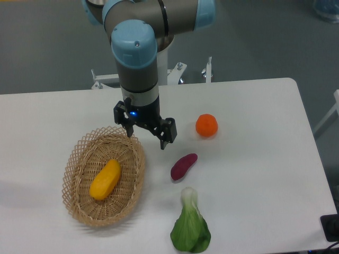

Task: Pick up the mango from the basket
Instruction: 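Move the open gripper toward the wicker basket, then lower the gripper into the basket over the yellow mango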

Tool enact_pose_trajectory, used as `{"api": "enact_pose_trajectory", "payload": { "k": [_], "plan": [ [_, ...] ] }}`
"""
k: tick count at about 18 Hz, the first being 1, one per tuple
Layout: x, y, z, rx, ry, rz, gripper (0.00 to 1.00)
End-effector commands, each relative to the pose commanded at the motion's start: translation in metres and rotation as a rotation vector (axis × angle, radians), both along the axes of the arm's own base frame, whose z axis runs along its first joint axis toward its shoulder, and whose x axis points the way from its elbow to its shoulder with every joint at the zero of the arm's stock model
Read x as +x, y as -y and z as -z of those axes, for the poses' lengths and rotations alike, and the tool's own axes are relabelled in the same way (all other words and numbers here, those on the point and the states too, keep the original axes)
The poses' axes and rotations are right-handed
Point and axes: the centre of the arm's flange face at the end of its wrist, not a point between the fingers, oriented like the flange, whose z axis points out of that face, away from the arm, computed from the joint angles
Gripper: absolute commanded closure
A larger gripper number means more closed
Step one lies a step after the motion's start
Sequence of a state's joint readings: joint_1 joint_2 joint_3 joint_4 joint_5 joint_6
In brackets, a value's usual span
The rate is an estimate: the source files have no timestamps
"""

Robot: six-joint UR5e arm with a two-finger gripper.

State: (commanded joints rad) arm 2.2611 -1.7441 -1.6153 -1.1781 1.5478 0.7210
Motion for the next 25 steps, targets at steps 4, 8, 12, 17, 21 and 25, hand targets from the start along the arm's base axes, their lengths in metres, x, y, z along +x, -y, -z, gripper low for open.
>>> {"api": "enact_pose_trajectory", "payload": {
  "k": [4, 8, 12, 17, 21, 25],
  "plan": [
    [0.001, 0.001, 0.008, 0.012, -0.007, -0.001, 0.00],
    [0.000, -0.001, 0.011, 0.030, -0.012, -0.009, 0.00],
    [0.000, -0.001, 0.011, 0.033, -0.012, -0.013, 0.00],
    [0.003, -0.007, 0.025, 0.021, 0.013, -0.033, 0.00],
    [0.027, -0.023, 0.046, 0.027, 0.067, -0.065, 0.00],
    [0.047, -0.045, 0.082, 0.060, 0.068, -0.117, 0.00]
  ]
}}
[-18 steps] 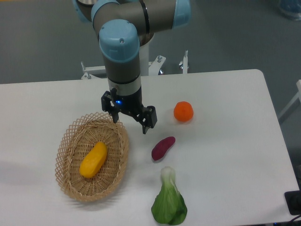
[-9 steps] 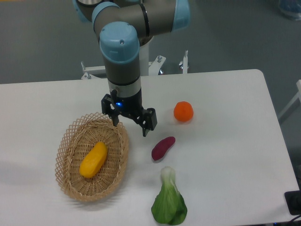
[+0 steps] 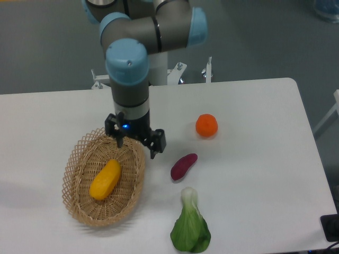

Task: Pick up the mango from the basket
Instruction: 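Lower the gripper into the basket over the yellow mango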

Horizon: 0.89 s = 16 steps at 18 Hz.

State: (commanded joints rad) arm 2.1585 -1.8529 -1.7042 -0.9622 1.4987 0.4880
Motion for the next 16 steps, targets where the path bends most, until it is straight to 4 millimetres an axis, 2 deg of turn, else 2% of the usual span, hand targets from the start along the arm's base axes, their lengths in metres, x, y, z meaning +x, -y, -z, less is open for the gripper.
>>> {"api": "enact_pose_trajectory", "payload": {
  "k": [2, 4, 7, 14, 16],
  "plan": [
    [0.014, -0.008, 0.018, -0.001, -0.001, 0.026, 0.00],
    [0.020, -0.012, 0.034, -0.006, -0.002, 0.043, 0.00],
    [0.028, -0.017, 0.042, -0.004, -0.004, 0.054, 0.00],
    [0.054, -0.026, 0.087, -0.070, 0.032, 0.098, 0.00],
    [0.055, -0.028, 0.090, -0.071, 0.033, 0.103, 0.00]
  ]
}}
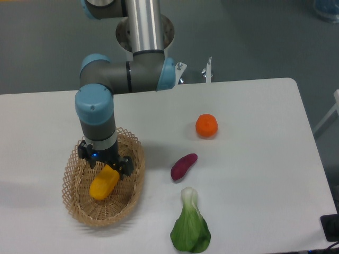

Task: Pick up the mango from the basket
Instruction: 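Lower the gripper into the basket over the yellow mango, then close the gripper around the yellow mango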

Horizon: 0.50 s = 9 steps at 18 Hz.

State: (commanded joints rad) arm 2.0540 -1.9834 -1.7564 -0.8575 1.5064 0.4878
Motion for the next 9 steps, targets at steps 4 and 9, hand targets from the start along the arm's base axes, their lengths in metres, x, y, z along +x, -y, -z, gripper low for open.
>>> {"api": "enact_pose_trajectory", "payload": {
  "k": [4, 9],
  "plan": [
    [0.003, -0.003, 0.004, -0.001, 0.001, 0.006, 0.00],
    [0.001, -0.006, 0.011, -0.003, -0.001, 0.011, 0.00]
  ]
}}
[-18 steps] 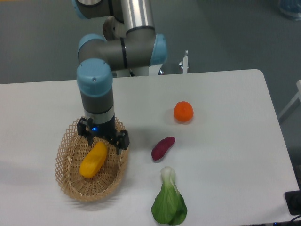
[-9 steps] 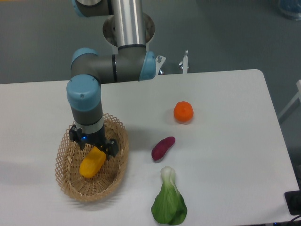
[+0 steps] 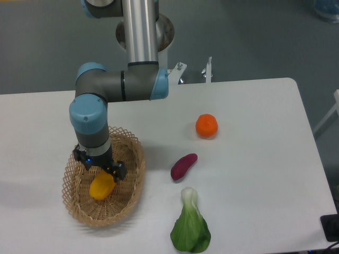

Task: Pick up the mango from the basket
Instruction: 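Close the gripper around the yellow mango, then lift the mango out of the basket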

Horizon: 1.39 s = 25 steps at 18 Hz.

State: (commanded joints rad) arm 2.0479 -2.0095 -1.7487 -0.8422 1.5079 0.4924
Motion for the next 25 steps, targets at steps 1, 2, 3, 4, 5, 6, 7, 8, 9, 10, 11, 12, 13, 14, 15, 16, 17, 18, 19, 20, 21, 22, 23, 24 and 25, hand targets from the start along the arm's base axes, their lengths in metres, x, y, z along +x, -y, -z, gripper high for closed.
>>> {"api": "enact_pose_trajectory", "payload": {
  "k": [1, 2, 3, 4, 5, 6, 7, 8, 9, 10, 11, 12, 13, 14, 15, 16, 17, 18, 19, 20, 21, 22, 23, 24, 25],
  "plan": [
    [0.000, -0.001, -0.001, 0.003, 0.000, 0.002, 0.00],
    [0.000, -0.001, 0.001, 0.005, -0.001, 0.002, 0.00],
    [-0.001, -0.002, 0.005, 0.002, 0.000, 0.002, 0.00],
    [-0.002, -0.003, 0.007, 0.004, -0.002, 0.002, 0.00],
    [-0.002, -0.003, 0.008, 0.007, -0.003, 0.000, 0.00],
    [-0.002, -0.003, 0.010, 0.004, -0.002, 0.000, 0.00],
    [-0.002, -0.004, 0.011, 0.005, -0.003, 0.000, 0.00],
    [-0.002, -0.004, 0.014, 0.005, -0.003, 0.000, 0.00],
    [-0.002, -0.005, 0.014, 0.011, -0.006, 0.000, 0.00],
    [-0.002, -0.004, 0.016, 0.007, -0.004, 0.000, 0.00],
    [-0.002, -0.004, 0.020, 0.005, -0.004, -0.002, 0.00],
    [-0.003, -0.005, 0.021, 0.003, -0.007, -0.002, 0.00],
    [-0.002, -0.004, 0.022, 0.001, -0.007, -0.004, 0.00],
    [-0.001, -0.003, 0.022, 0.000, -0.006, -0.004, 0.00],
    [0.000, -0.003, 0.023, -0.002, -0.007, -0.004, 0.00],
    [0.002, -0.003, 0.023, -0.002, -0.007, -0.001, 0.00],
    [0.003, -0.004, 0.022, -0.001, -0.007, 0.001, 0.00],
    [0.003, -0.004, 0.022, -0.001, -0.007, 0.001, 0.08],
    [0.004, -0.004, 0.021, 0.001, -0.008, 0.001, 0.16],
    [0.004, -0.004, 0.020, 0.002, -0.009, 0.001, 0.27],
    [0.004, -0.004, 0.018, 0.005, -0.010, 0.001, 0.33],
    [0.004, -0.004, 0.018, 0.005, -0.010, 0.001, 0.37],
    [0.003, -0.004, 0.016, 0.009, -0.012, 0.001, 0.38],
    [0.003, -0.004, 0.016, 0.007, -0.011, 0.001, 0.41],
    [0.003, -0.004, 0.015, 0.009, -0.012, 0.001, 0.44]
  ]
}}
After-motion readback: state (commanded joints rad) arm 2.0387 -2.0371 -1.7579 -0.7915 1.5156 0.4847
